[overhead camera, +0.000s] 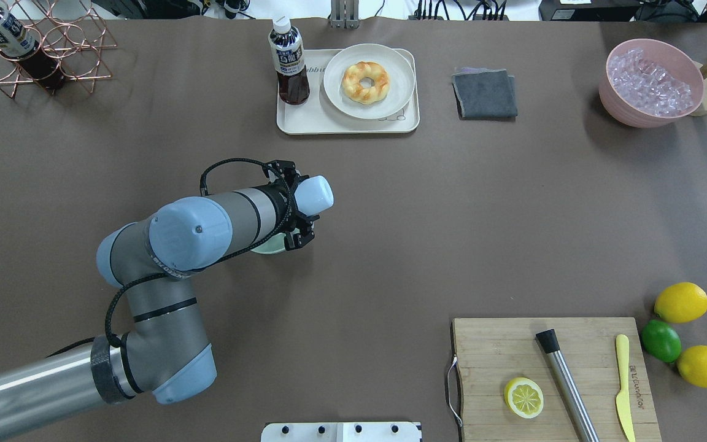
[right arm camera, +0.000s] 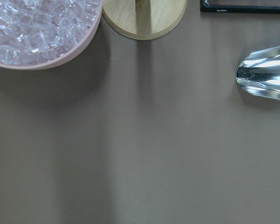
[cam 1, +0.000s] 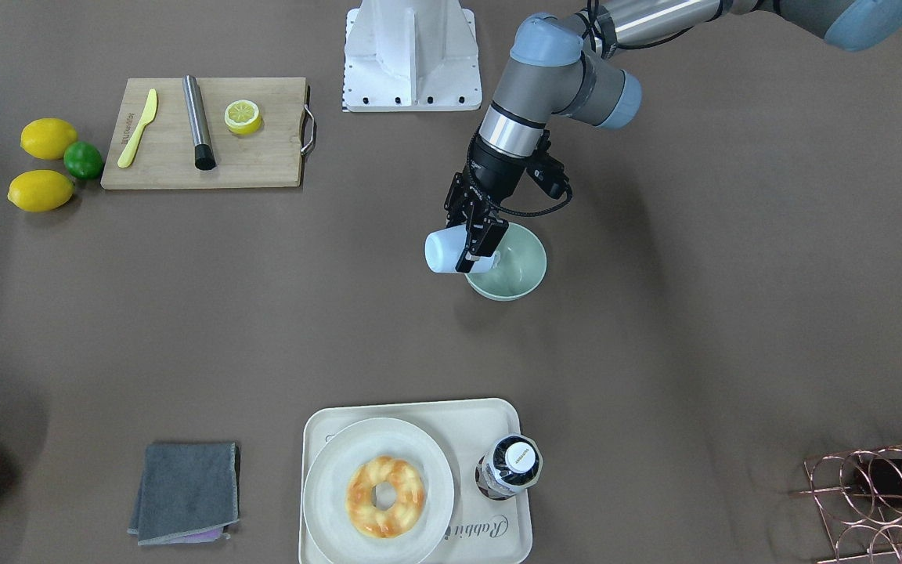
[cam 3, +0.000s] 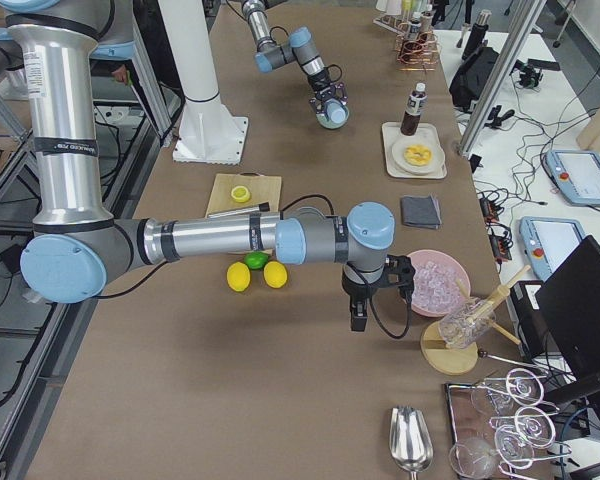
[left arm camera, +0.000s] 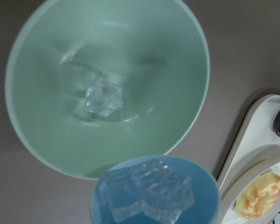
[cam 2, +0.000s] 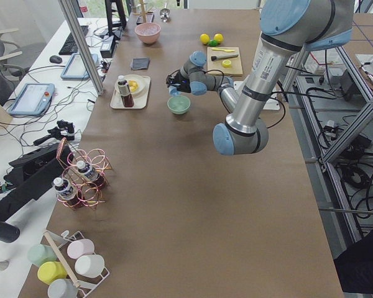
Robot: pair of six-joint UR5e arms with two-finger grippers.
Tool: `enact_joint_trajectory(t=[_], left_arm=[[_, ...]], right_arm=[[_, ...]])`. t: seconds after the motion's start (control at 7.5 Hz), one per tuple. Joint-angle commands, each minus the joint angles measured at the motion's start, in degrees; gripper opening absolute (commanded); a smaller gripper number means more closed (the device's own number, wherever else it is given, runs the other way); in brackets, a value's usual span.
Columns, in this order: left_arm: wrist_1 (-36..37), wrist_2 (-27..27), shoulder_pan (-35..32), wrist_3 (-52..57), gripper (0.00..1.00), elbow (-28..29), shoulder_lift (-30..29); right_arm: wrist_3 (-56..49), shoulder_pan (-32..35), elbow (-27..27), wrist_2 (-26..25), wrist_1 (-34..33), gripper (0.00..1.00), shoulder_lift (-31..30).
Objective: Pour ice into bowl
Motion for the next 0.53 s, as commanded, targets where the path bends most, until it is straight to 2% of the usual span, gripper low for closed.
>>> enact_joint_trajectory(t=[0.0,0.27,0.4], left_arm=[[-1.9,3.2,1.9,-3.1,0.59,-1.0,0.8],[-3.9,7.5,2.0,-4.6,0.59,-2.2,0.7],[-4.0,7.9,1.9,-5.5,0.59,-2.2,0.6]], right_arm=[[0.0,0.0,0.0,0.0,0.0,0.99,0.1],[0.2,0.0,0.2,0.0,0.0,0.99,0.1],[0.2,0.0,0.2,0.0,0.0,0.99,0.1]])
